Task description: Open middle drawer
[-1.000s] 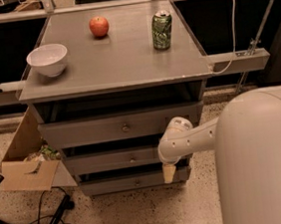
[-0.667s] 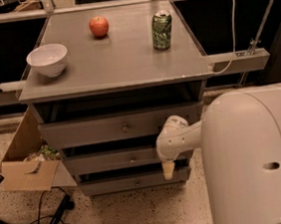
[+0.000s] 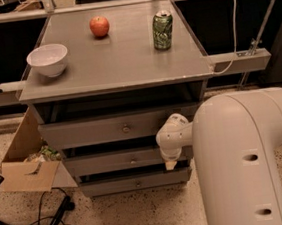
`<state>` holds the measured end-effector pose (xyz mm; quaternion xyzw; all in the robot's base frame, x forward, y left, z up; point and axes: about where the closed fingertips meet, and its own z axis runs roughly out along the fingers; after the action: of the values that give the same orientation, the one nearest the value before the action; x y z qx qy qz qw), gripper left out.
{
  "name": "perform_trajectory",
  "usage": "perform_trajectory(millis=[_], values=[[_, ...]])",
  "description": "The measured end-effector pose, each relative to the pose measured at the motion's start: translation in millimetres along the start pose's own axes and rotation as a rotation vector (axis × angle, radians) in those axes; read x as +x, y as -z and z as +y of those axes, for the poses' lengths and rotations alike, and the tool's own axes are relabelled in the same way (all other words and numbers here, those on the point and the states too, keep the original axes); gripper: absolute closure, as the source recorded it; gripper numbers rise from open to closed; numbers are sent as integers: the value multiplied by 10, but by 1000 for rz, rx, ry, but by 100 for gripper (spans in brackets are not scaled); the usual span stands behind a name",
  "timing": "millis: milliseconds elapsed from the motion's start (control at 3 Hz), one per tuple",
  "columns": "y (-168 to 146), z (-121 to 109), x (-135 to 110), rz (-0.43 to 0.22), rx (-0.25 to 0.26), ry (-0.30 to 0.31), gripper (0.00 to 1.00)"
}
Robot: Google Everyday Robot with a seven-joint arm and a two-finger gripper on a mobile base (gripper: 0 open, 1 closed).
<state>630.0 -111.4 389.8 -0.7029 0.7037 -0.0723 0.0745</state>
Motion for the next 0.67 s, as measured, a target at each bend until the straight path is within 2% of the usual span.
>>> perform_trajectory(millis=[333,667], values=[[38,51,132,25,-22,-29,61],[55,38,129,25,-22,-29,85]])
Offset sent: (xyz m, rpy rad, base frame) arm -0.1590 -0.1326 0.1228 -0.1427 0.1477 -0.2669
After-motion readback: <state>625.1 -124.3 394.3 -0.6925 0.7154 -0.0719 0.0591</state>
